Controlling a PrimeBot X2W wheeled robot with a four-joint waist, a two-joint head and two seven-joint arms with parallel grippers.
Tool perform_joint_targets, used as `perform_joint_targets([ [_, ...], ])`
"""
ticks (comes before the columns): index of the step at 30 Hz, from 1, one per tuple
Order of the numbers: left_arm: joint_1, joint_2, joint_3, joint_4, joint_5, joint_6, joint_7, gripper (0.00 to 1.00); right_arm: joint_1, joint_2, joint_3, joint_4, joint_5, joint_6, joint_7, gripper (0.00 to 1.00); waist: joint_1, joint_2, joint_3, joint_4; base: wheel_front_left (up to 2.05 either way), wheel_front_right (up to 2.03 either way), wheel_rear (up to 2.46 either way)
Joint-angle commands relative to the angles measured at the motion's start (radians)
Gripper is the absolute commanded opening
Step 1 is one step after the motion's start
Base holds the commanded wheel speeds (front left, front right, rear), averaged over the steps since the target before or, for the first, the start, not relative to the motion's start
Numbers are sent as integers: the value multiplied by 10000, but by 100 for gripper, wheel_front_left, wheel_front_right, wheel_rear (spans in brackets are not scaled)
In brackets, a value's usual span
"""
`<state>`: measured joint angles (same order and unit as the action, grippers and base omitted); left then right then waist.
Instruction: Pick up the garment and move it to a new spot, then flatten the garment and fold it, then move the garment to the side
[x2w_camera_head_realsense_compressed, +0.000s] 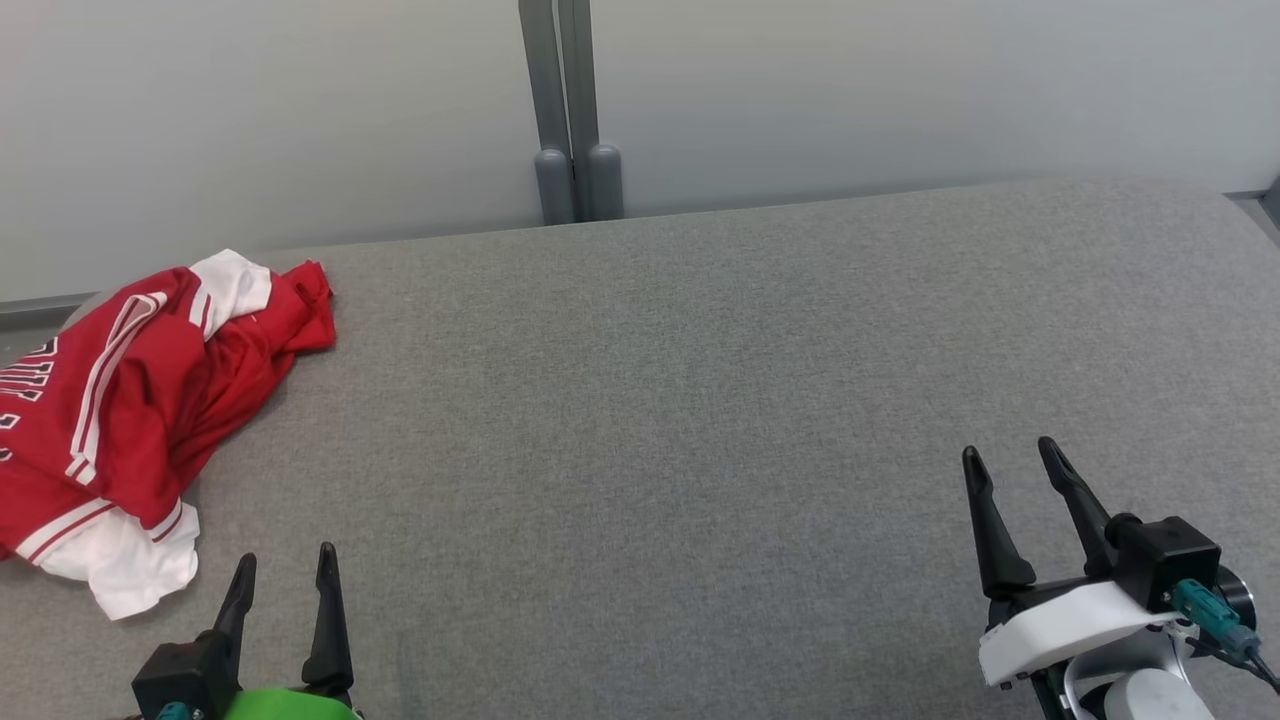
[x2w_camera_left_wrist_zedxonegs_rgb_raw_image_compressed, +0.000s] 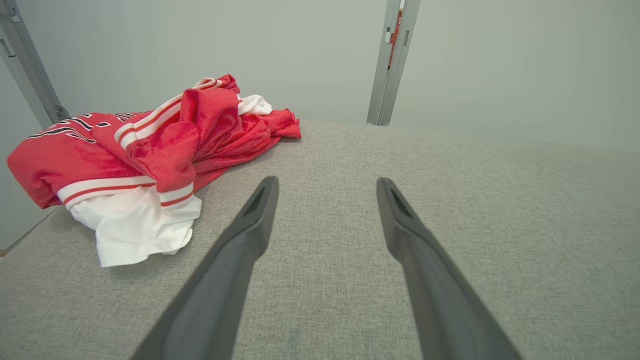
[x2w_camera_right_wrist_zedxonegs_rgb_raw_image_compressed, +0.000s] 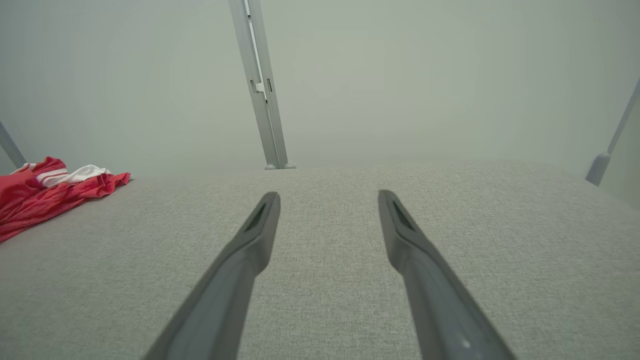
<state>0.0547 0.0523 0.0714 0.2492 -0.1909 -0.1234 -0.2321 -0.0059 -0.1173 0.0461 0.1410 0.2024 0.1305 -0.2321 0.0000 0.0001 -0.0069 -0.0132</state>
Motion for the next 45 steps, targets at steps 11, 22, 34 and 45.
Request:
perform_joint_targets([
  [11, 90, 19, 227, 40, 738, -45, -271, 100, 145, -54, -35, 31, -785, 4, -281, 100, 0, -1, -3, -109, 0, 0, 0],
  [22, 178, 0, 330, 85, 902, -60, -327, 100, 215, -49, -129, 118, -827, 4, -339, 100, 0, -1, -26, -214, 0, 0, 0],
  [34, 29, -4, 224, 171, 895, -56, -327, 100, 252, -51, -188, 70, -830, 4, -339, 100, 0, -1, -53, 12, 0, 0, 0],
  [45, 307, 5, 277, 206, 681, 30, -325, 100, 466, 60, 63, 92, -774, 2, -338, 100, 0, -1, -313, 2336, 0, 0, 0],
])
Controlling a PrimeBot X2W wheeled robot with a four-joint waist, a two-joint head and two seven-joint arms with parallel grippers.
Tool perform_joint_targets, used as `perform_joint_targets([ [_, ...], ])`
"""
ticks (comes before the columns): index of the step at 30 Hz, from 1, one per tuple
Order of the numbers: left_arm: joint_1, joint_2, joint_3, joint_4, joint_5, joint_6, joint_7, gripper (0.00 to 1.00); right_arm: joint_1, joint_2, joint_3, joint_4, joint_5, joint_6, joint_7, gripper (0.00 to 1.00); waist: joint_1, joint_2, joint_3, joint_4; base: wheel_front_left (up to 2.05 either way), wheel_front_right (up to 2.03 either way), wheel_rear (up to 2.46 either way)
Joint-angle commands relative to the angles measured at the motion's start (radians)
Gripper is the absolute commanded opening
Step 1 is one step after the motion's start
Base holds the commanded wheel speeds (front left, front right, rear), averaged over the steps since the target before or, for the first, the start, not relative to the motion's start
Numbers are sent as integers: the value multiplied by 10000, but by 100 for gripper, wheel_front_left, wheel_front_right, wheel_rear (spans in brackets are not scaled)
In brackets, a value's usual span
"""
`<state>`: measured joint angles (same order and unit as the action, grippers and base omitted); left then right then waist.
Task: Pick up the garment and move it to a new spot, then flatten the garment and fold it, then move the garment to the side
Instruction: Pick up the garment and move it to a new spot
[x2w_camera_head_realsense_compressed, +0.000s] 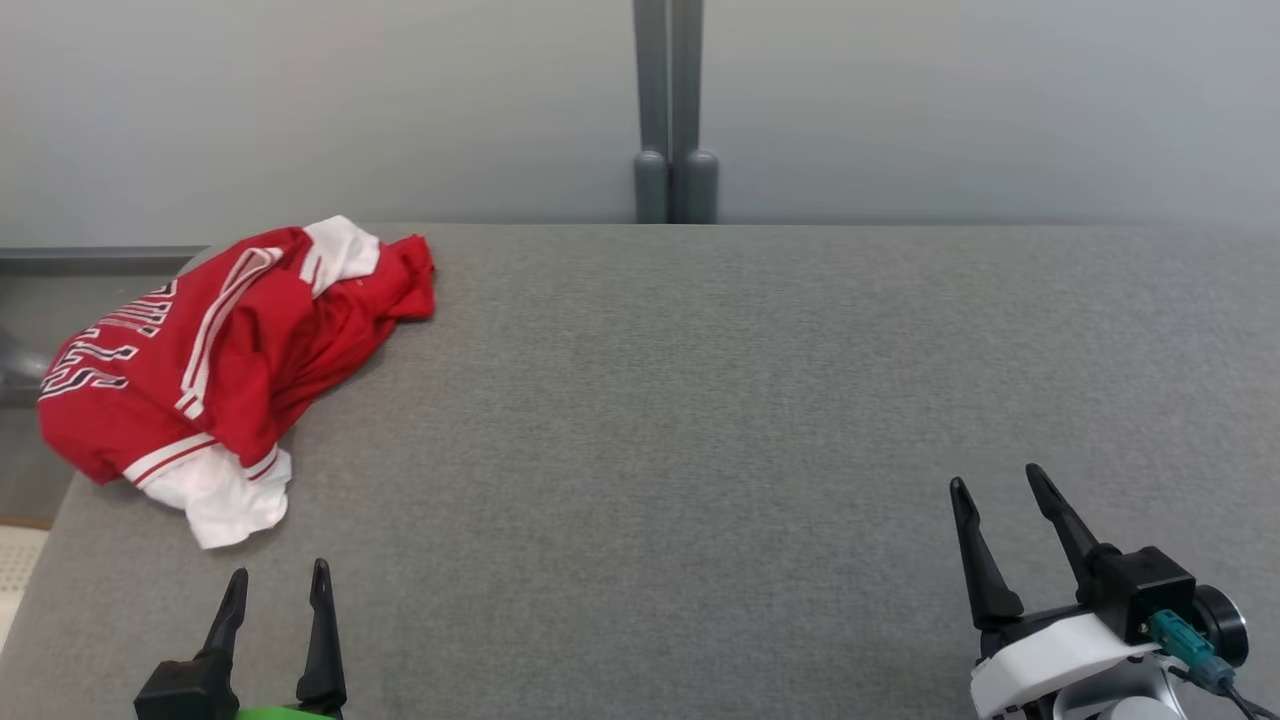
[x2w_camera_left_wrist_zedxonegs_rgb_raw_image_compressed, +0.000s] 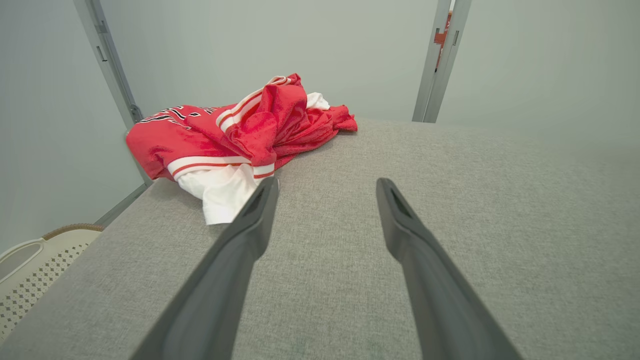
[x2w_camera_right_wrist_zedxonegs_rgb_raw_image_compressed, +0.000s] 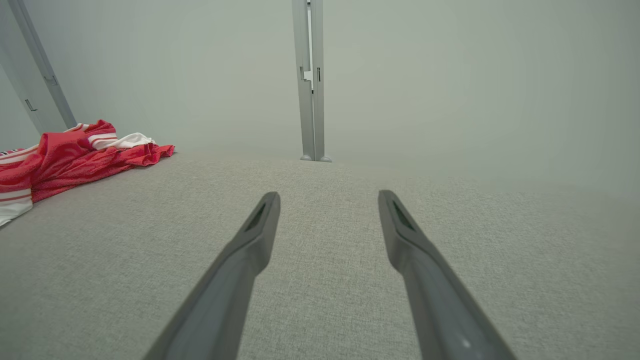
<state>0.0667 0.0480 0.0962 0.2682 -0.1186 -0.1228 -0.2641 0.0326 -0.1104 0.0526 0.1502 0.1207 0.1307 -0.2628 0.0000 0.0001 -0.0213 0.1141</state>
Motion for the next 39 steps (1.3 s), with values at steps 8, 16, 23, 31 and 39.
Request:
perform_joint_targets([
  [8, 582, 43, 489, -136, -145, 69, -6, 100, -239, 23, 562, 132, 135, 1, -31, 100, 0, -1, -233, 2323, 0, 0, 0],
  [16, -143, 35, 223, 213, -421, 0, -6, 100, -458, -198, 937, 120, 231, 1, -31, 100, 0, -1, 309, 2157, 0, 0, 0],
  [23, -2861, 395, -735, 1043, -1130, -77, 2131, 100, -1319, -999, 1031, -249, 364, 1, -31, 100, 0, -1, 2081, 1648, 0, 0, 0],
  [31, -6170, 1071, -966, 2630, -2079, -84, 4786, 100, -2652, -1629, 1455, -473, 573, 1, -31, 100, 0, -1, 4042, 740, 0, 0, 0],
  [39, -7169, 1682, -575, 4817, -2192, 378, 5069, 100, -2982, -1431, 1467, -324, 719, -1, -31, 100, 0, -1, 4207, -69, 0, 0, 0],
])
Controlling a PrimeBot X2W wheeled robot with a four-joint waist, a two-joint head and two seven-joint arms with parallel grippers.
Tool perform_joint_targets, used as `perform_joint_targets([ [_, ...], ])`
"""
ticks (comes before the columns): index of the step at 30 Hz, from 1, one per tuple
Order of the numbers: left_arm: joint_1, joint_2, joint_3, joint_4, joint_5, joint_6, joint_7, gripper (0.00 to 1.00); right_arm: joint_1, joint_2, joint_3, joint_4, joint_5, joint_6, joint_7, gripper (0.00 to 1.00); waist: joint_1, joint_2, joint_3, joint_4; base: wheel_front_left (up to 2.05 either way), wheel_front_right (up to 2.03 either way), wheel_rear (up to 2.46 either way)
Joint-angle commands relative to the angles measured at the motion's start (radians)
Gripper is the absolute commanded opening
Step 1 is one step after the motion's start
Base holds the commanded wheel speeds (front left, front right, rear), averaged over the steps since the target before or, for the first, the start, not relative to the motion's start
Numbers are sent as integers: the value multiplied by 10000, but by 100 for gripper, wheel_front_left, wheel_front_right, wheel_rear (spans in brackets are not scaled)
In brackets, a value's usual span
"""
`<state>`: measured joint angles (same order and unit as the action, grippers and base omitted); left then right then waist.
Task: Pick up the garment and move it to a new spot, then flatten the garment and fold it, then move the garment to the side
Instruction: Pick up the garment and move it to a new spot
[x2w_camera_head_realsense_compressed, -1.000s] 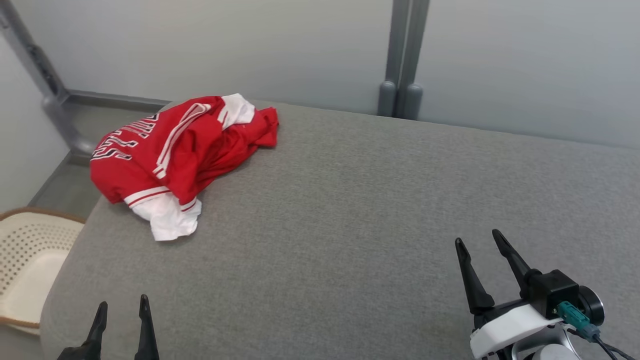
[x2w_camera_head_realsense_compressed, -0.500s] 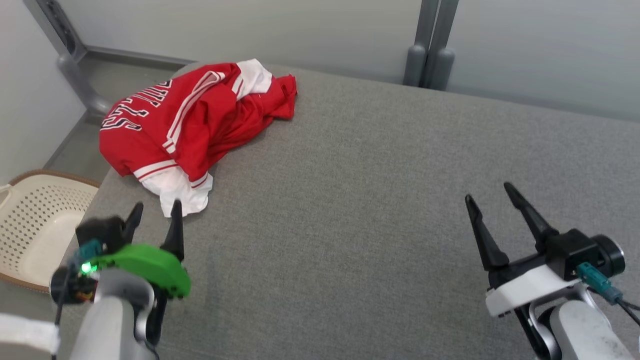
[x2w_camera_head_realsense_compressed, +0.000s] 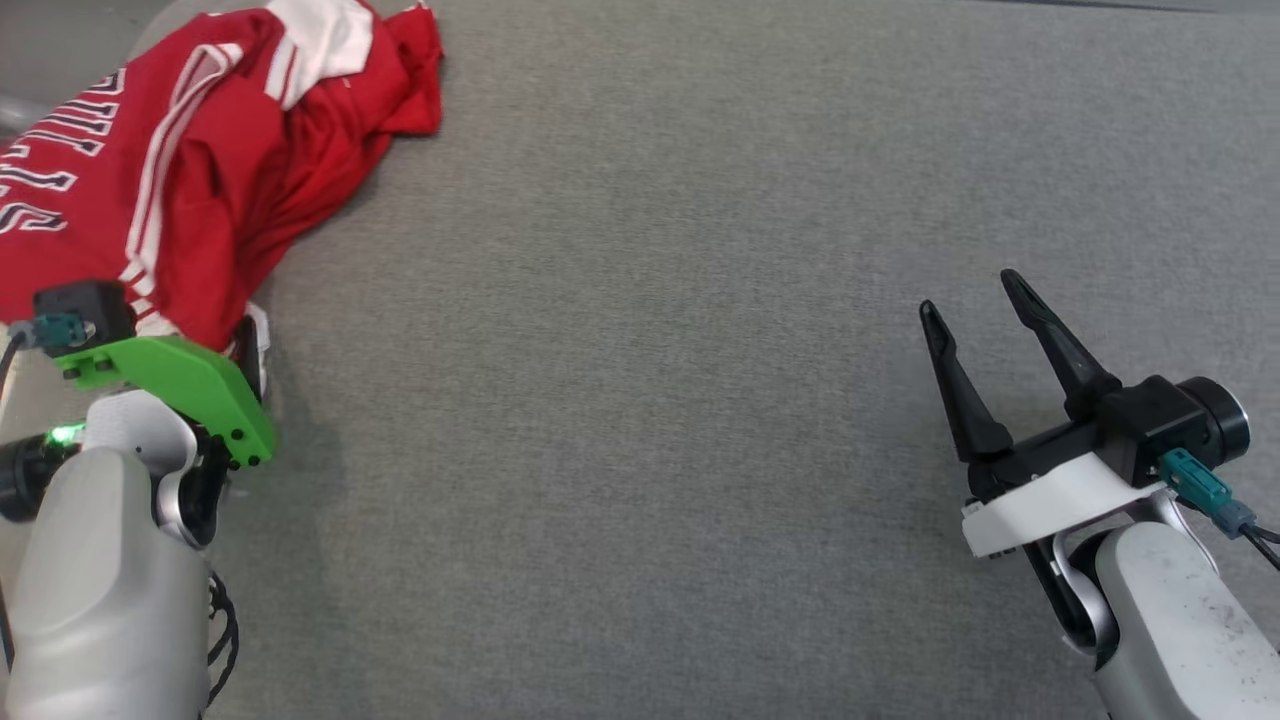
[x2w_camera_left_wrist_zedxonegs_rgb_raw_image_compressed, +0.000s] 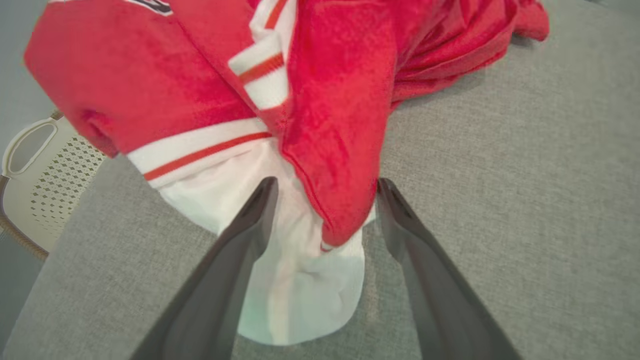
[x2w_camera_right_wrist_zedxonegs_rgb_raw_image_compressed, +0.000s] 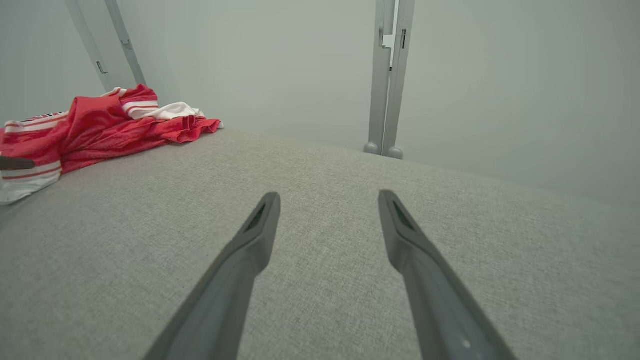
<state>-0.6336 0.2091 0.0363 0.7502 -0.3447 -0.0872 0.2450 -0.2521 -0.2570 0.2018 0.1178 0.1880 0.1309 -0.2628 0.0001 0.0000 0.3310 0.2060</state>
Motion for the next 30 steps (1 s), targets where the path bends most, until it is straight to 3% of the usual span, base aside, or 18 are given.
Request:
perform_joint_targets([
  [1, -219, 114, 132, 268, -2, 144, -124, 100, -135, 68, -61, 27, 42, -1, -31, 100, -1, 0, 605, -1062, 0, 0, 0],
  [2, -264, 185, 155, 446, 31, 211, -203, 85, -114, 92, -102, 41, 39, -1, -31, 100, -1, 0, 538, -1098, 0, 0, 0],
  [3, -277, 298, 149, 621, 106, 236, -319, 50, -66, 157, -133, 61, 52, -1, -31, 100, -1, 0, 424, -1153, 0, 0, 0],
  [4, -273, 350, 190, 732, 80, 243, -425, 0, -9, 206, -141, 80, 61, -1, -31, 100, -1, 0, 331, -1190, 0, 0, 0],
  [14, 222, 1126, -153, -124, 99, -186, -721, 0, 904, 561, -513, 307, 73, -1, -31, 100, -1, 0, -844, -962, 0, 0, 0],
  [19, 389, 1438, -274, -2448, -241, -343, -98, 0, 1246, 790, -582, 331, 68, -1, -31, 100, -1, 0, -1424, -931, 0, 0, 0],
  [24, 274, 1863, -582, -5749, -754, -406, 1326, 0, 1369, 1039, -622, 325, 79, -1, -31, 100, -1, 0, -1886, -1248, 0, 0, 0],
  [30, -667, 1697, -1273, -8894, -1525, -431, 3016, 0, 1430, 1234, -669, 366, 76, -1, -31, 100, -1, 0, -2148, -1948, 0, 0, 0],
])
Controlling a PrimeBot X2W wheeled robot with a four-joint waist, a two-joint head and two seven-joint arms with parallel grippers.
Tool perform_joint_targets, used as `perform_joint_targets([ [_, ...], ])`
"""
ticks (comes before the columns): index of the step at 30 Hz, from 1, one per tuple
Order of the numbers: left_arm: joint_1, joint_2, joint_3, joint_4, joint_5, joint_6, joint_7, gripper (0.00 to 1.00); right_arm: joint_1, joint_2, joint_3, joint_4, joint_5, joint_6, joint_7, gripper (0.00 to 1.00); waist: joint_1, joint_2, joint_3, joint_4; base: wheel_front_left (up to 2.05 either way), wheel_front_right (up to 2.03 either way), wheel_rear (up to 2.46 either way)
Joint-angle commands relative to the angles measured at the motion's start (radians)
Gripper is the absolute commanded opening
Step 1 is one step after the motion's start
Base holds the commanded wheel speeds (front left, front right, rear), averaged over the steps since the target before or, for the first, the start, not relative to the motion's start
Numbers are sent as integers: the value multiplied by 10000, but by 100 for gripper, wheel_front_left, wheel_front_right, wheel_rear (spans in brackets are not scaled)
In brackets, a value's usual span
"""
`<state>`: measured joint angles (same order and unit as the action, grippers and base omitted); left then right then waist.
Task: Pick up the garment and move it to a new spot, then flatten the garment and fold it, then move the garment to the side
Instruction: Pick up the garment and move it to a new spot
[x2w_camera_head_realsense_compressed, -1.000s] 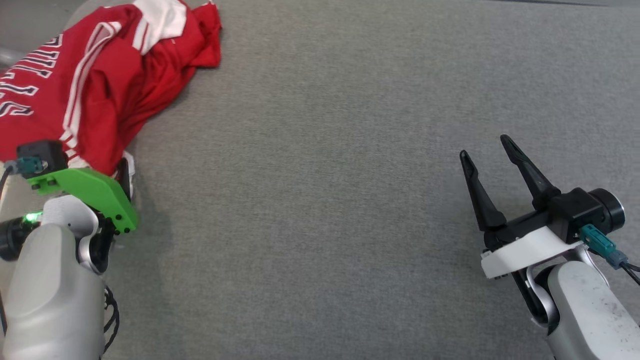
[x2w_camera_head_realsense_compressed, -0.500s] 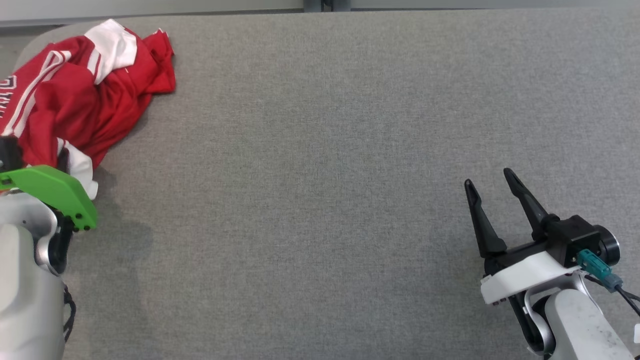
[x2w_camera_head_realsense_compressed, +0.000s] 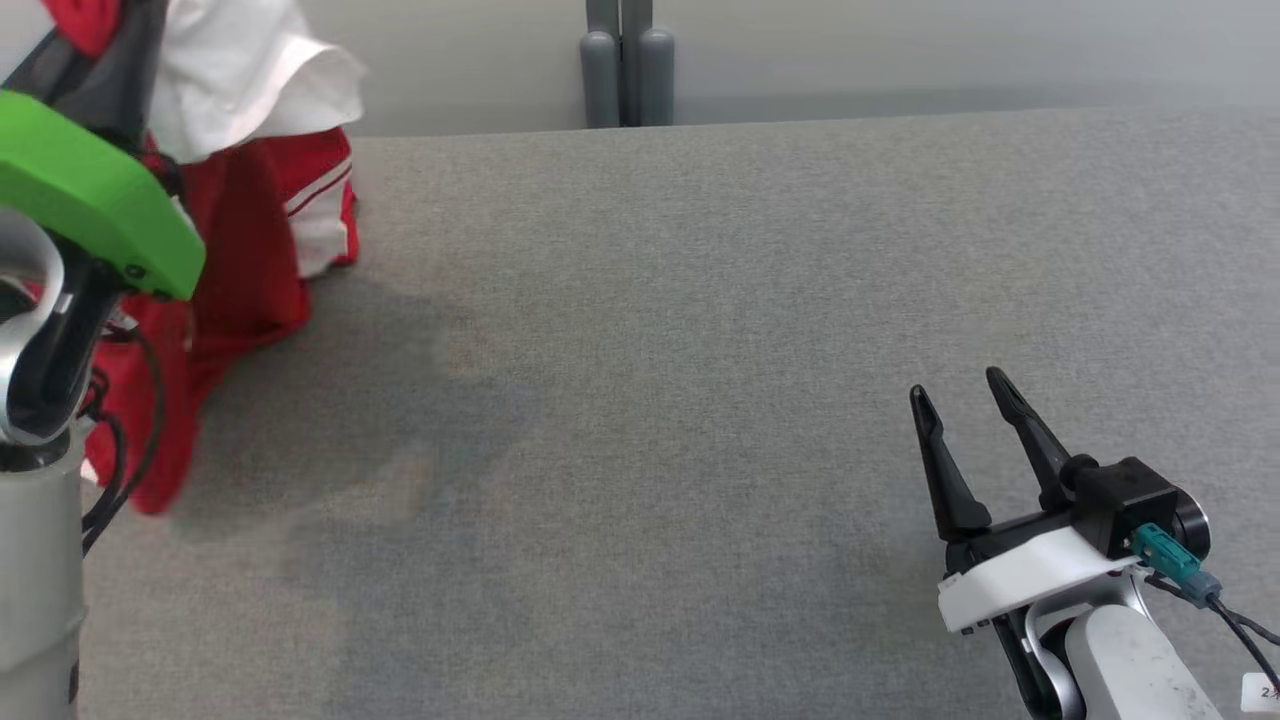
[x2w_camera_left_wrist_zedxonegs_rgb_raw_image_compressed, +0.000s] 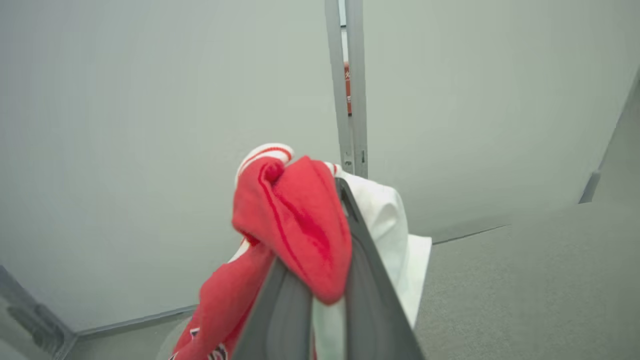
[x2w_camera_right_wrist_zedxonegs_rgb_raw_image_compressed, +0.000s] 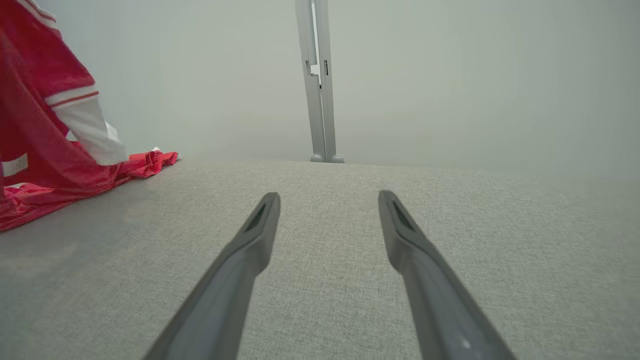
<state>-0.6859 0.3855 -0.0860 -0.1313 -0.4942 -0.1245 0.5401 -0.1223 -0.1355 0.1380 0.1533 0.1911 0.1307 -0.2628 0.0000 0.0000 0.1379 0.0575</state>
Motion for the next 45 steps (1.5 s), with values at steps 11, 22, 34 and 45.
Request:
perform_joint_targets([
  [11, -2023, -1372, -1841, -1829, -1192, 93, 1984, 0, -105, 362, -98, -80, 131, 1, -31, 100, 0, 0, -2, -2425, 0, 0, 0],
  [22, -737, -2667, -3741, 2922, -176, 185, 264, 0, -339, 668, -75, 74, 295, 1, -31, 100, 0, 0, 653, -4380, 0, 0, 0],
  [34, -325, -3302, -4176, 8823, -92, 356, -4862, 100, -289, 676, 205, 182, 162, 1, -31, 100, 0, 0, 555, -4801, 0, 0, 0],
  [45, 2052, -2951, -3830, 8033, -380, 1368, -7434, 100, 501, 181, -284, -351, -176, 1, -31, 100, 0, 0, -658, -3338, 0, 0, 0],
])
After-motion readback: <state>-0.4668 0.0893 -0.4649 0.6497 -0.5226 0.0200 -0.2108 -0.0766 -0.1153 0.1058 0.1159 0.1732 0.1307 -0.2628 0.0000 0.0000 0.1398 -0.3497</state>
